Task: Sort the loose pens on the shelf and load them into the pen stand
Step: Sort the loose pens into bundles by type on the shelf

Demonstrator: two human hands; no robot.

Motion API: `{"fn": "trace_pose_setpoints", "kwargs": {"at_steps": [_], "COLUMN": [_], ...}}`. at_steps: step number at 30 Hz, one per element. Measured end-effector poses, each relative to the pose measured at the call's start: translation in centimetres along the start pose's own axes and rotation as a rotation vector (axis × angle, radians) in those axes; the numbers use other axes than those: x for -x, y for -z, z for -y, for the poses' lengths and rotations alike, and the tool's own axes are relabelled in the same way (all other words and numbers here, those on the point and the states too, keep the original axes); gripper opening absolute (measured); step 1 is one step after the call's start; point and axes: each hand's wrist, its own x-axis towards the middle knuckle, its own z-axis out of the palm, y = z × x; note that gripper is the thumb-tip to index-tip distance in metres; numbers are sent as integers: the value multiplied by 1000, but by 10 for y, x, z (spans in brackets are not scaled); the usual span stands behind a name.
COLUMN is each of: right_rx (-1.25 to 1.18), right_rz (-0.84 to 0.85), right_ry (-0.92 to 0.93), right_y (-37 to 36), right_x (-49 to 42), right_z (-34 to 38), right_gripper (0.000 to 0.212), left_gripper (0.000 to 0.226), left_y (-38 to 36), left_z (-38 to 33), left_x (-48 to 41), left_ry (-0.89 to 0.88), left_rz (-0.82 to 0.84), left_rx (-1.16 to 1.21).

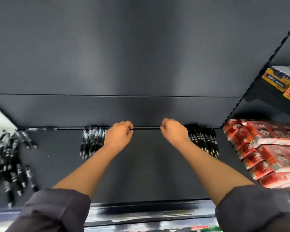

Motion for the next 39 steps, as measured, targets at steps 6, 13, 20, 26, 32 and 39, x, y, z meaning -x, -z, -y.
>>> {"fn": "trace_pose_setpoints", "kwargs": {"at_steps": [6, 13, 20, 26, 32, 39], "right_rx": [-68, -81, -19, 35, -43, -87], "right_rz": [42, 189, 501, 608, 618, 582], "right_ry": [239, 448, 595, 528, 408, 285], "right_y": [-30, -71, -122, -143, -138, -137], "right_x": [27, 66, 107, 114, 82, 35], "right_z": [160, 294, 371, 393, 394, 406], "right_gripper": [22, 21, 26, 10, 15, 20], "left_gripper": [16, 16, 17, 21, 21, 24], "left_y": [73, 119, 140, 145, 141, 147], "left_z": [120, 216, 267, 282, 287, 314], "left_x": [68, 141, 191, 203, 179, 132], "left_ry": [126, 292, 481, 530, 510, 437], "left_rz": [-29, -54, -118, -108, -82, -19], "left_rx": [-89, -109, -101, -133, -108, -89]}}
